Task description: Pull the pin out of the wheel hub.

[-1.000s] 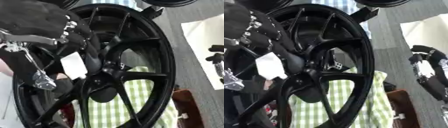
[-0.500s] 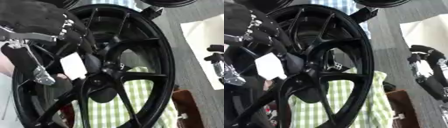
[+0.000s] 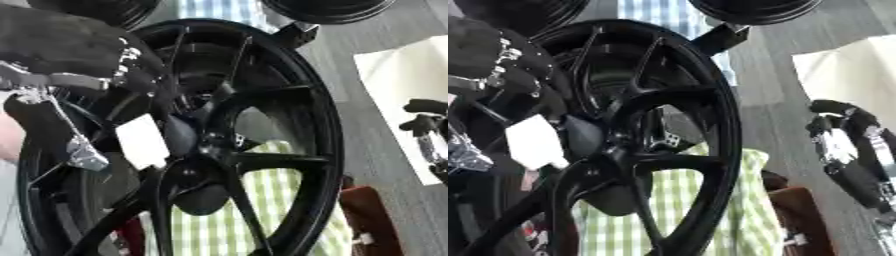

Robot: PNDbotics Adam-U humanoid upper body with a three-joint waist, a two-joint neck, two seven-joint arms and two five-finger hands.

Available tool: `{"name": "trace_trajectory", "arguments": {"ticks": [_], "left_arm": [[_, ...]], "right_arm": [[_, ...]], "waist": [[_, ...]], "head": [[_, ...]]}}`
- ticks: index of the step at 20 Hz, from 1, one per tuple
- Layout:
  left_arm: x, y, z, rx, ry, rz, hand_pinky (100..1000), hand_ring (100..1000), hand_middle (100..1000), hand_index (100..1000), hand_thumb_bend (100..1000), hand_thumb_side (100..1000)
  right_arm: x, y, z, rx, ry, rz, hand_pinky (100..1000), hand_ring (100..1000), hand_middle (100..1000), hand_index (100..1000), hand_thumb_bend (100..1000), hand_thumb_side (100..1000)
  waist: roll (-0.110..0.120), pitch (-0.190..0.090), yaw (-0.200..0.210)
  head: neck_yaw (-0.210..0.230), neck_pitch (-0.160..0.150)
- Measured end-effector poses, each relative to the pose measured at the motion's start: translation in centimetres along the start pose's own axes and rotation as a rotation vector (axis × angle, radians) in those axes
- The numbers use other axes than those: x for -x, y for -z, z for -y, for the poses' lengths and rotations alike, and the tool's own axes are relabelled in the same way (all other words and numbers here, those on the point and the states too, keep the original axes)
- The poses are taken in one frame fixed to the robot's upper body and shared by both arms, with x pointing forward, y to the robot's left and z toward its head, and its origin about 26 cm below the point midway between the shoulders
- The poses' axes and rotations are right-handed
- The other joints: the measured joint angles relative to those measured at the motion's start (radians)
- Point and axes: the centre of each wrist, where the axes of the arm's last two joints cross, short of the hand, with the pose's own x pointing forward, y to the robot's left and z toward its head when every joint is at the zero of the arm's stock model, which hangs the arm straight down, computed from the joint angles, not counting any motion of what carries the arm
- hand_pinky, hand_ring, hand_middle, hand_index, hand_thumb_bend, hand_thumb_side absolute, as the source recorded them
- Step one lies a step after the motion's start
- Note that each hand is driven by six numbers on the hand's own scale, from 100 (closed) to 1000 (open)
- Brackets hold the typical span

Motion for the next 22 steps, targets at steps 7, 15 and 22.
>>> {"name": "trace_trajectory", "arguments": {"ticks": [7,15,22], "left_arm": [[0.3,0.9,0.5,0.003,-0.048,0.032,850,743,639,727,275,366],[0.7,1.2,0.9,-0.008,-0.109,0.060,788,594,449,510,100,299],[0.9,0.4,0.3,-0.070,-0.187,0.094,730,479,313,370,100,257]], "right_arm": [[0.0,0.0,0.0,0.000,0.000,0.000,908,663,741,813,100,657],[0.0,0.0,0.0,0.000,0.004,-0.001,908,664,742,814,100,659],[0.0,0.0,0.0,-0.001,0.007,-0.002,908,664,743,815,100,662]], "waist": [[0.000,0.000,-0.003],[0.000,0.000,-0.003],[0.000,0.000,0.000]], "head": [[0.000,-0.003],[0.000,-0.008],[0.001,-0.008]]}}
